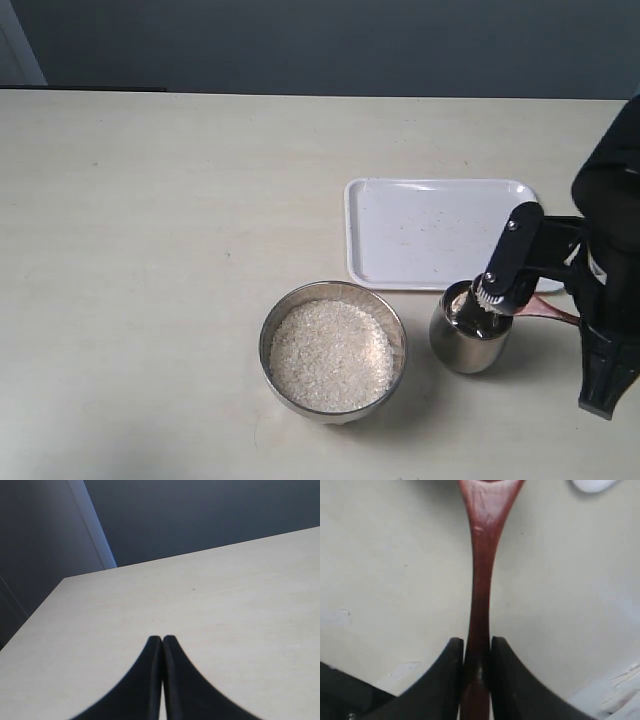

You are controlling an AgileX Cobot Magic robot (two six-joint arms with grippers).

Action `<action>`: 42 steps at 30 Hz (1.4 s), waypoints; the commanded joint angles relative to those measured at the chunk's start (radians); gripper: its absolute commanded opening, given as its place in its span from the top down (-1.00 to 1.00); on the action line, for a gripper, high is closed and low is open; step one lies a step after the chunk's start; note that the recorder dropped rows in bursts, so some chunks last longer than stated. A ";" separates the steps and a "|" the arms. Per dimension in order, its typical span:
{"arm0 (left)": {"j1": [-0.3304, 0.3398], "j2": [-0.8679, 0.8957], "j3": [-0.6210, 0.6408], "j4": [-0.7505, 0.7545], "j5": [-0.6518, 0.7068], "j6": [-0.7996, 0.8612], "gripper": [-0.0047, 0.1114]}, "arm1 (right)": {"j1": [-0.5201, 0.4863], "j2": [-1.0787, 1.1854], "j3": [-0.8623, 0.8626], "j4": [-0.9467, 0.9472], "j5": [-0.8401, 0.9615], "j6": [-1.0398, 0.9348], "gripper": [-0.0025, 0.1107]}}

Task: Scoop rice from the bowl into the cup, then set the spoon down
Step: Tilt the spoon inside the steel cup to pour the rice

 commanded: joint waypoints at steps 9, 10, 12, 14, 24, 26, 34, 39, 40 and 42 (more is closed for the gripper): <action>0.002 -0.005 -0.002 -0.002 -0.014 -0.007 0.91 | 0.076 0.025 0.002 -0.143 -0.003 0.062 0.97; 0.002 -0.005 -0.002 -0.002 -0.014 -0.007 0.91 | 0.076 0.025 0.002 -0.143 -0.003 0.062 0.97; 0.002 -0.005 -0.002 -0.002 -0.014 -0.007 0.91 | 0.076 0.025 0.002 -0.143 -0.002 0.062 0.97; 0.002 -0.005 -0.002 -0.002 -0.014 -0.007 0.91 | 0.076 0.025 0.002 -0.143 -0.002 0.062 0.97; 0.002 -0.005 -0.002 -0.002 -0.014 -0.007 0.91 | 0.100 0.025 0.002 -0.175 -0.002 0.062 0.97; 0.002 -0.005 -0.002 -0.002 -0.014 -0.007 0.91 | 0.124 0.025 0.002 -0.208 -0.002 0.062 0.97; 0.002 -0.005 -0.002 -0.002 -0.014 -0.007 0.91 | 0.134 0.025 0.002 -0.235 -0.002 0.062 0.97; 0.002 -0.005 -0.002 -0.002 -0.014 -0.007 0.91 | 0.134 0.025 0.002 -0.227 -0.002 0.062 0.97; 0.002 -0.005 -0.002 -0.002 -0.014 -0.007 0.91 | 0.134 0.025 0.002 -0.225 -0.002 0.062 0.97; 0.002 -0.005 -0.002 -0.002 -0.014 -0.007 0.91 | 0.134 0.025 0.002 -0.222 -0.002 0.062 0.97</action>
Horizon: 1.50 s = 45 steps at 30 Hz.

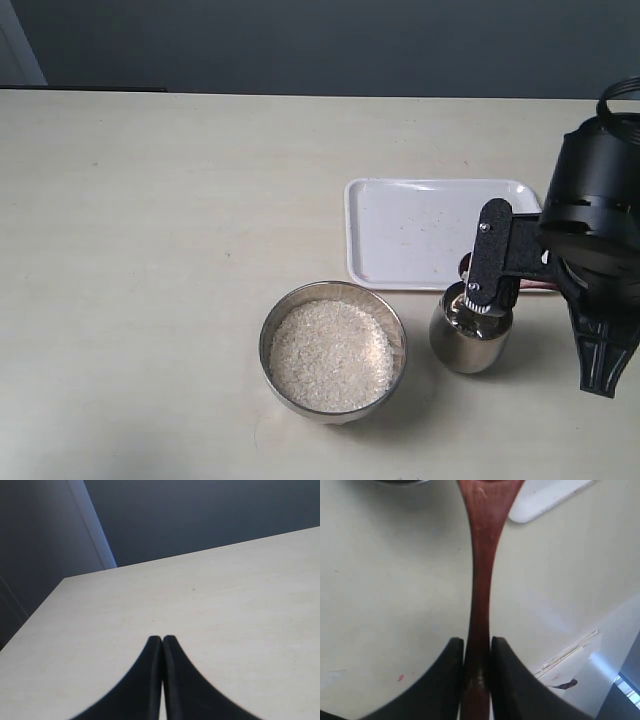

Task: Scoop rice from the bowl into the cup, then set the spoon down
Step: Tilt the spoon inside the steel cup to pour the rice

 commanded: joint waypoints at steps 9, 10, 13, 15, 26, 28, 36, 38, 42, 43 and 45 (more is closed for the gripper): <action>0.002 -0.005 -0.002 -0.002 -0.014 -0.007 0.91 | 0.003 0.001 0.002 0.006 -0.001 0.002 0.97; 0.002 -0.005 -0.002 -0.002 -0.014 -0.007 0.91 | 0.003 0.001 0.002 0.006 -0.001 0.002 0.97; 0.002 -0.005 -0.002 -0.002 -0.014 -0.007 0.91 | 0.003 0.001 0.002 0.006 -0.001 0.002 0.97; 0.002 -0.005 -0.002 -0.002 -0.014 -0.007 0.91 | 0.003 0.001 0.002 0.006 -0.001 0.002 0.97; 0.002 -0.005 -0.002 -0.002 -0.014 -0.007 0.91 | 0.003 0.000 0.002 0.007 -0.001 0.002 0.97; 0.002 -0.005 -0.002 -0.002 -0.014 -0.007 0.91 | 0.003 -0.007 0.002 0.007 -0.001 0.002 0.97; 0.002 -0.005 -0.002 -0.002 -0.014 -0.007 0.91 | 0.003 -0.031 0.002 0.007 -0.001 0.002 0.97; 0.002 -0.005 -0.002 -0.002 -0.014 -0.007 0.91 | 0.003 -0.031 0.002 0.016 -0.001 0.002 0.97; 0.002 -0.005 -0.002 -0.002 -0.014 -0.007 0.91 | 0.003 -0.031 0.002 0.018 -0.001 0.002 0.97; 0.002 -0.005 -0.002 -0.002 -0.014 -0.007 0.91 | 0.003 -0.031 0.002 0.018 -0.001 0.002 0.97; 0.002 -0.005 -0.002 -0.002 -0.014 -0.007 0.91 | 0.003 -0.031 0.002 0.023 -0.001 -0.002 0.97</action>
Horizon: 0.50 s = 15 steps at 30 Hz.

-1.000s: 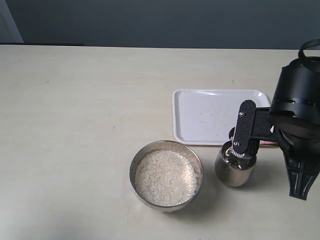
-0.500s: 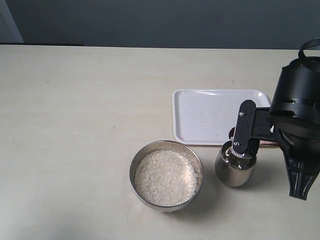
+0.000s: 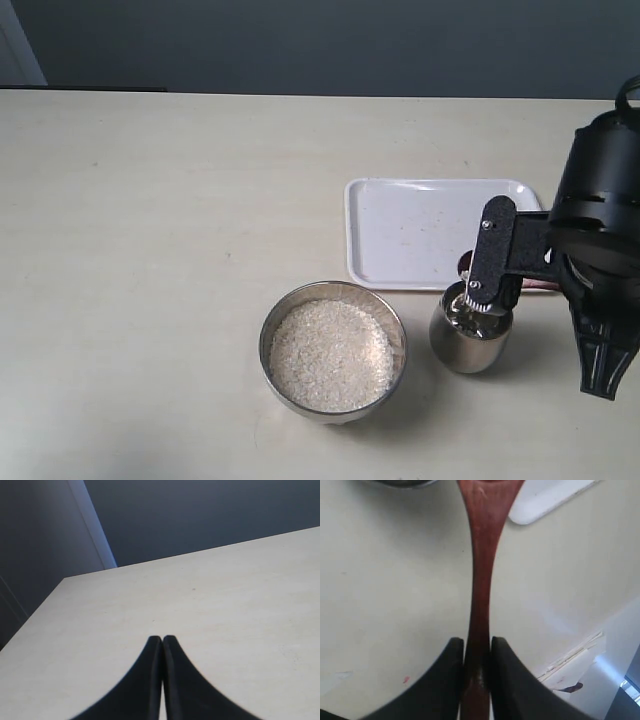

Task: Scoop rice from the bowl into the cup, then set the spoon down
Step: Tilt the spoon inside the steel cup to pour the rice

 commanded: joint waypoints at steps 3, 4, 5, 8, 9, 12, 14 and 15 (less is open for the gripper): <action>0.002 -0.005 -0.002 -0.002 -0.014 -0.007 0.91 | 0.001 -0.010 0.011 0.007 -0.001 -0.006 0.97; 0.002 -0.005 -0.002 -0.002 -0.014 -0.007 0.91 | 0.001 -0.010 0.019 0.008 -0.001 -0.006 0.97; 0.002 -0.005 -0.002 -0.002 -0.014 -0.007 0.91 | 0.001 -0.010 0.028 0.008 -0.001 -0.008 0.97; 0.002 -0.005 -0.002 -0.002 -0.014 -0.007 0.91 | 0.001 -0.026 0.048 -0.004 -0.001 -0.008 0.97; 0.002 -0.005 -0.002 -0.002 -0.014 -0.007 0.91 | 0.001 -0.034 0.047 -0.006 -0.001 -0.006 0.97; 0.002 -0.005 -0.002 -0.002 -0.014 -0.007 0.91 | 0.001 -0.058 0.047 -0.015 -0.001 -0.006 0.97; 0.002 -0.005 -0.002 -0.002 -0.014 -0.007 0.91 | 0.001 -0.058 0.047 -0.018 -0.001 -0.006 0.97; 0.002 -0.005 -0.002 -0.002 -0.014 -0.007 0.91 | 0.001 -0.058 0.047 -0.016 -0.001 -0.006 0.97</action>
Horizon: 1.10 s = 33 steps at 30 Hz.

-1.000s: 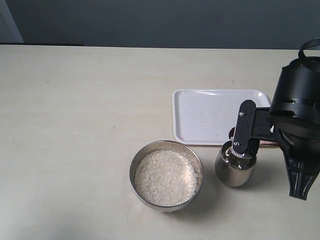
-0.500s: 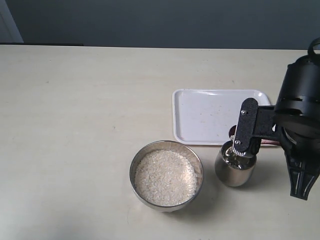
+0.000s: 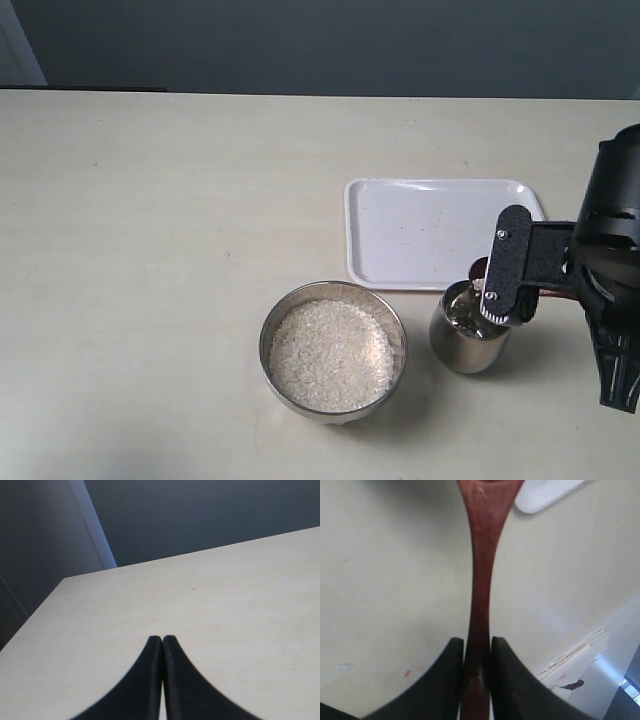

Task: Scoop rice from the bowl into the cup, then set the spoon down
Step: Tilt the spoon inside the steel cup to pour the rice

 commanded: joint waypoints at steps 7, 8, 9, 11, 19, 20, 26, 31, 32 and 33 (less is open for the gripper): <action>0.002 -0.005 -0.002 -0.002 -0.014 -0.007 0.91 | 0.006 -0.014 0.004 -0.010 -0.002 -0.004 0.97; 0.002 -0.005 -0.002 -0.002 -0.014 -0.007 0.91 | 0.012 -0.014 0.004 -0.010 -0.002 -0.004 0.97; 0.002 -0.005 -0.002 -0.002 -0.014 -0.007 0.91 | 0.022 -0.014 0.004 -0.010 -0.002 -0.004 0.97; 0.002 -0.005 -0.002 -0.002 -0.014 -0.007 0.91 | 0.046 -0.014 0.004 -0.024 -0.002 -0.001 0.97; 0.002 -0.005 -0.002 -0.002 -0.014 -0.007 0.91 | 0.061 -0.012 0.004 -0.071 -0.002 0.016 0.97; 0.002 -0.005 -0.002 -0.002 -0.014 -0.007 0.91 | 0.061 -0.012 0.004 -0.069 -0.002 0.017 0.97; 0.002 -0.005 -0.002 -0.002 -0.014 -0.007 0.91 | 0.061 -0.012 0.004 -0.069 -0.002 0.031 0.97; 0.002 -0.005 -0.002 -0.002 -0.014 -0.007 0.91 | 0.061 -0.012 0.004 -0.071 -0.002 0.034 0.97; 0.002 -0.005 -0.002 -0.002 -0.014 -0.007 0.91 | 0.061 -0.012 0.004 -0.073 -0.002 0.038 0.97; 0.002 -0.005 -0.002 -0.002 -0.014 -0.007 0.91 | 0.061 -0.014 0.004 -0.073 -0.002 0.037 0.97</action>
